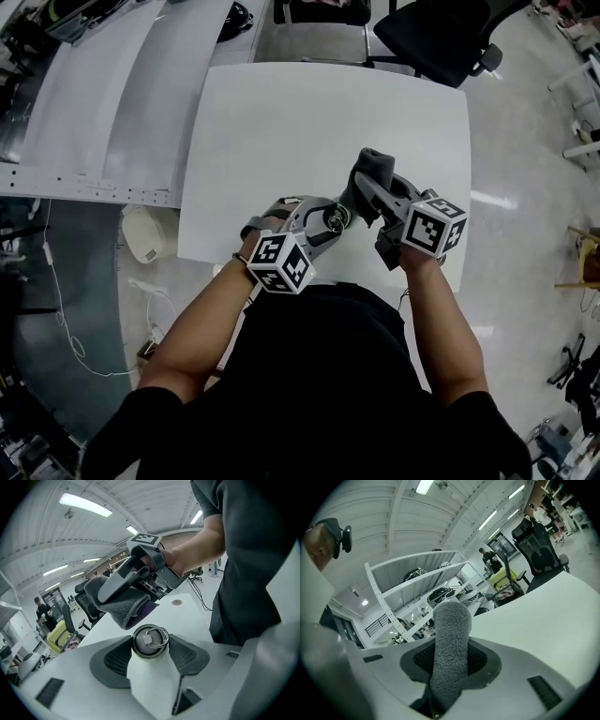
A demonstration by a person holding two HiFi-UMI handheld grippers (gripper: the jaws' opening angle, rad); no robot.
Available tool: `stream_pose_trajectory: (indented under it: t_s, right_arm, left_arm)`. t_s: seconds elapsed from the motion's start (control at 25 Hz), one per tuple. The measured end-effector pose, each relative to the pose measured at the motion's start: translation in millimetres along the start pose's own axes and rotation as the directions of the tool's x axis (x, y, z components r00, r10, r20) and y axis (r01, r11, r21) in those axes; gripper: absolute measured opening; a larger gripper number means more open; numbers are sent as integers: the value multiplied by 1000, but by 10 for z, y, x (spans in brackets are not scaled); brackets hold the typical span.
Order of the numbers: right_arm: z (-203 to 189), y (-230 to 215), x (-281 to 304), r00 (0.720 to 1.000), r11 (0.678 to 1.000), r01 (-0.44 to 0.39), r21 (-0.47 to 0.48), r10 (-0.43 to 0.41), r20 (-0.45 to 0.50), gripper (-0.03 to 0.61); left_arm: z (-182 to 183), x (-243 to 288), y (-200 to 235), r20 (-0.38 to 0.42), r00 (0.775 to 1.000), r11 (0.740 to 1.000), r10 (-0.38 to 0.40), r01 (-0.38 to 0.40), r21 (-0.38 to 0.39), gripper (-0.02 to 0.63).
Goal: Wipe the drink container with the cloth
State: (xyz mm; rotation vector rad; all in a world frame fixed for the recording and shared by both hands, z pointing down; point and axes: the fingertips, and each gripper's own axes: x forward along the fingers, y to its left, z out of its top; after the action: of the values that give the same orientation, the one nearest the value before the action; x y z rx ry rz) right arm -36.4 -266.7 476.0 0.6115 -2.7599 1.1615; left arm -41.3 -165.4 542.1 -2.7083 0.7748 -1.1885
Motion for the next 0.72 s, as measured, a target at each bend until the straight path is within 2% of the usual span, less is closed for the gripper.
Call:
stream_pose_trajectory:
  t_s: [0.16, 0.32, 0.44, 0.6, 0.72]
  right_arm:
    - [-43, 86, 174, 999, 999, -35, 23, 35, -19, 112]
    - [-150, 31, 281, 998, 1000, -12, 8, 13, -62, 112]
    - [-210, -37, 352, 994, 997, 18, -74, -25, -102, 112]
    - [-315, -119, 431, 982, 974, 35, -225, -74, -171, 112]
    - [-365, -174, 474, 976, 963, 36, -269, -91, -196, 112]
  left_arm:
    - [-10, -5, -1, 4, 1000, 1000, 4, -4, 0, 256]
    - [3, 8, -11, 3, 1000, 1000, 2, -2, 7, 256]
    - [1, 8, -8, 6, 1000, 1000, 1, -1, 10, 256]
    - [0, 3, -10, 7, 1000, 1000, -2, 2, 12, 256]
    - [7, 5, -4, 7, 1000, 1000, -4, 4, 15, 256]
